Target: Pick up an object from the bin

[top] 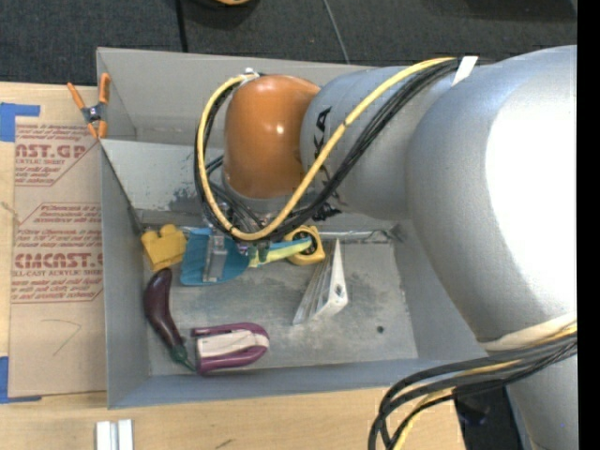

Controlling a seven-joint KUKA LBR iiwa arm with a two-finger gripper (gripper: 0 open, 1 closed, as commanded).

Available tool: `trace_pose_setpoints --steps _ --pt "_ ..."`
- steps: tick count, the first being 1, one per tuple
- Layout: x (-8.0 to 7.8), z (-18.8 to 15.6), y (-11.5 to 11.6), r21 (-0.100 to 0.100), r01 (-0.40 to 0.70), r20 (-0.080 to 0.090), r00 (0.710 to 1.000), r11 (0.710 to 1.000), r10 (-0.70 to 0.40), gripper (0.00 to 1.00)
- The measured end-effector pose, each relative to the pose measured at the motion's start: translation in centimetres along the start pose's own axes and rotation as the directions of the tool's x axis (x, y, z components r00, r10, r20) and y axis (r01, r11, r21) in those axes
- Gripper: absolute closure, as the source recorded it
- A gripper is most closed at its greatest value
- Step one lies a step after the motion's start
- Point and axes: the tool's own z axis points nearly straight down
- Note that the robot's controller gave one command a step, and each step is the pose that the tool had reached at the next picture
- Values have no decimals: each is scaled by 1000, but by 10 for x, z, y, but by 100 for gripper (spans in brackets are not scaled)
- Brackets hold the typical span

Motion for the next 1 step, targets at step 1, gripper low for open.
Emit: trace_pose_setpoints --steps 1 --pt "3 -14 -1 10 -19 -27 999 1000 19 100"
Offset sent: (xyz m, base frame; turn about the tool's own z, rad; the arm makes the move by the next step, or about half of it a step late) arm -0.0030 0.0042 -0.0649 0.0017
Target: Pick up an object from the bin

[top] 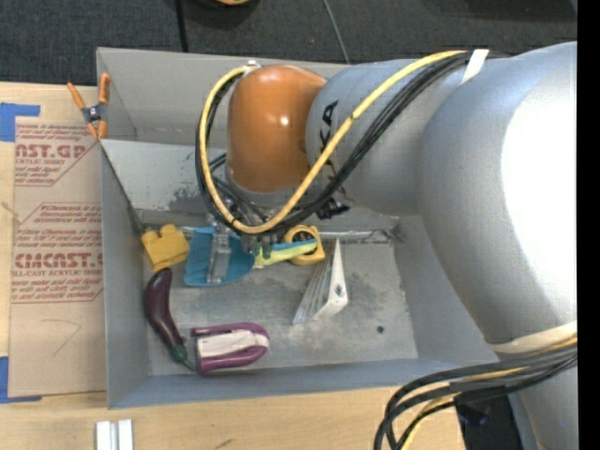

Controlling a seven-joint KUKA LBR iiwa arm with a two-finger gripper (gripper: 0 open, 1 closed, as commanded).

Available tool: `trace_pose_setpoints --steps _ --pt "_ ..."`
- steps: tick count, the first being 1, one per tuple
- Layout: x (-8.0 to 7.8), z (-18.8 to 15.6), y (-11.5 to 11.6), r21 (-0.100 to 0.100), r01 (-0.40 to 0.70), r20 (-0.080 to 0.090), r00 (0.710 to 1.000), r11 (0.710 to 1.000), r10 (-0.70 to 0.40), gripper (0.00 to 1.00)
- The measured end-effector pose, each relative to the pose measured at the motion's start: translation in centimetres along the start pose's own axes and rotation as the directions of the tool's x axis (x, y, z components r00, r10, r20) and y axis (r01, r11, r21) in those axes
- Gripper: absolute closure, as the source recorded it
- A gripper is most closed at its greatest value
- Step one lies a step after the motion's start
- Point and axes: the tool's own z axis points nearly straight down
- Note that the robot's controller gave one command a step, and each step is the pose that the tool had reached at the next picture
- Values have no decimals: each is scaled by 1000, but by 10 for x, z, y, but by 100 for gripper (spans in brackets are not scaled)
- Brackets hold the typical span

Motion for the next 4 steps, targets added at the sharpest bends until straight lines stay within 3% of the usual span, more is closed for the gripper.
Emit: trace_pose_setpoints --steps 1,2,3,4 --pt "-7 -2 4 -13 8 37 999 1000 -7 100" --pt "1 -17 3 0 19 2 1000 1000 -19 100" --pt "-4 13 2 -11 30 35 999 999 -30 100" --pt "3 -6 2 -2 35 6 999 999 -35 100"
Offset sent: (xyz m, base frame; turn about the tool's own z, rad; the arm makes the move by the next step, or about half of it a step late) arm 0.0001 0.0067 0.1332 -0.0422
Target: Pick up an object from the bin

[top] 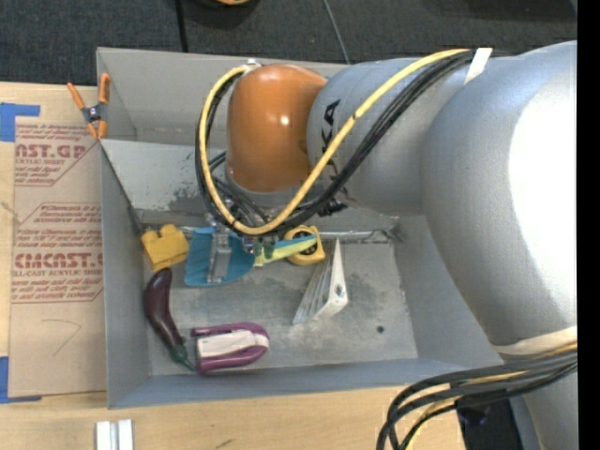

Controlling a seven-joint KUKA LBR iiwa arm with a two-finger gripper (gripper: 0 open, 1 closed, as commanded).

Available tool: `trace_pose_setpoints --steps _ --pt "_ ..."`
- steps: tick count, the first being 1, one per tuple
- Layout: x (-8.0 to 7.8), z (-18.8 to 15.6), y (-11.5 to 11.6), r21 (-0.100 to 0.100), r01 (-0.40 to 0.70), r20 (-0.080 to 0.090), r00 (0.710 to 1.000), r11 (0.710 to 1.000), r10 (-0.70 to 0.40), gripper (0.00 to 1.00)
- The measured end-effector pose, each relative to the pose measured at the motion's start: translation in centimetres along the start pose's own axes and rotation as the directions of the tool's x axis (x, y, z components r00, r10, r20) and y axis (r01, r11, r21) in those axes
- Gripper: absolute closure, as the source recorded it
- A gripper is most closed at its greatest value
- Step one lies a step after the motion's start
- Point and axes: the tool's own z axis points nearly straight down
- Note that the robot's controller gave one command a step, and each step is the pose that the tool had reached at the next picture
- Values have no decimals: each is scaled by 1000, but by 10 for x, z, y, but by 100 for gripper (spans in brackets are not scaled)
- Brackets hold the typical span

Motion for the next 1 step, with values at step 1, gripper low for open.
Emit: trace_pose_setpoints --steps 1 --pt "-6 -61 -7 -6 48 27 998 999 -48 100"
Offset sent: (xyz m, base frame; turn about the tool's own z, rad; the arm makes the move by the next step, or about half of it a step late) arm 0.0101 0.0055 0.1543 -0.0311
